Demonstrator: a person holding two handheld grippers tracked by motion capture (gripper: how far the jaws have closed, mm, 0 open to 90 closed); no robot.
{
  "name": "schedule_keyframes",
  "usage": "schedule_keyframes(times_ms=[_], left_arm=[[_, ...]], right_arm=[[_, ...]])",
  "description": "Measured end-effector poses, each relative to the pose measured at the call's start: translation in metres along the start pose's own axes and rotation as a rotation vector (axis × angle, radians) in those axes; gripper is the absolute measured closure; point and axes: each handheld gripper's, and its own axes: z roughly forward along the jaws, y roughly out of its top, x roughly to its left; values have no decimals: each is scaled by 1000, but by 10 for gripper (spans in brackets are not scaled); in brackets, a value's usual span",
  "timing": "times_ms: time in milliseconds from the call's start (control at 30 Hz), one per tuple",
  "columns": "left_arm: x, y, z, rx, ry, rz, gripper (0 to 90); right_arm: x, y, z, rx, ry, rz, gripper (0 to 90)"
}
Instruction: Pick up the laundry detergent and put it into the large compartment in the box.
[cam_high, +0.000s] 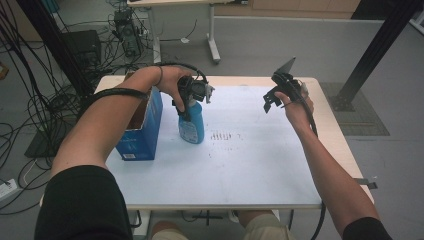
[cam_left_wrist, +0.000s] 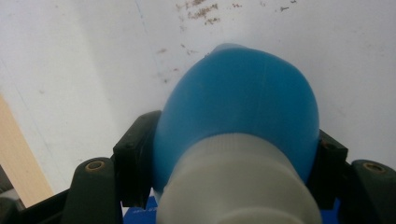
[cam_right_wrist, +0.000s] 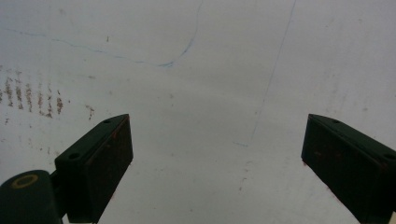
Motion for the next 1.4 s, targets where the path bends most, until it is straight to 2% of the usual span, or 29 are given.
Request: schedule_keyframes(times_ms=[433, 1400], left_arm=[[5, 2, 0, 6, -19, -16, 348], [6, -4, -1, -16, -20, 1, 353]], right_arm=[[-1, -1, -1, -4, -3, 2, 87], [2, 0, 1, 1, -8, 0, 87]])
